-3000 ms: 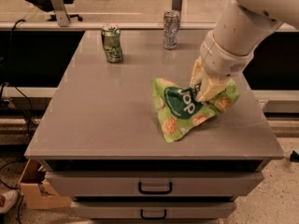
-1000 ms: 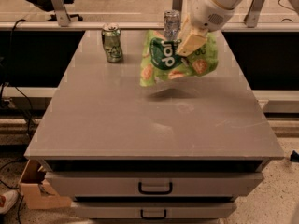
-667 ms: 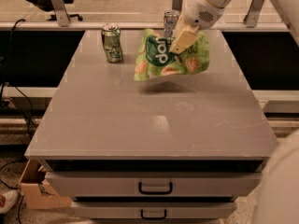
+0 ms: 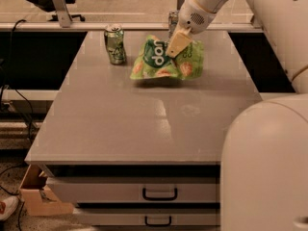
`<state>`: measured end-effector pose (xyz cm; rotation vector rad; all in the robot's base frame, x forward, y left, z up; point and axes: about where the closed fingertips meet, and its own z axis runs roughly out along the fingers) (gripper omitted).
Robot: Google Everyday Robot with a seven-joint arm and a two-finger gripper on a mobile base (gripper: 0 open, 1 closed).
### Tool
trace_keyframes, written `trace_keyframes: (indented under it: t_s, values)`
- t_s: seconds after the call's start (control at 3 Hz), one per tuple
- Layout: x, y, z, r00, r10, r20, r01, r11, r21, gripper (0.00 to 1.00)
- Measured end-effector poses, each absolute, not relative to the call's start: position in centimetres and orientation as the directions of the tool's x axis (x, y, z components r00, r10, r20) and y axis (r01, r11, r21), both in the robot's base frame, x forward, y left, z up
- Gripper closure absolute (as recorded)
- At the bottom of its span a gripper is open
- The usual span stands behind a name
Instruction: Move green rice chip bag near green can
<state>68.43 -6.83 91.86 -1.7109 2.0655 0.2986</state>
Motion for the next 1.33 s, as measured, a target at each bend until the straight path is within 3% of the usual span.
trace_keyframes:
  t_s: [1.33]
  values:
    - [71.9,-0.9,88.9,-0.232,-0.82,-0.524,-0.967,0.255,0.029,1.0]
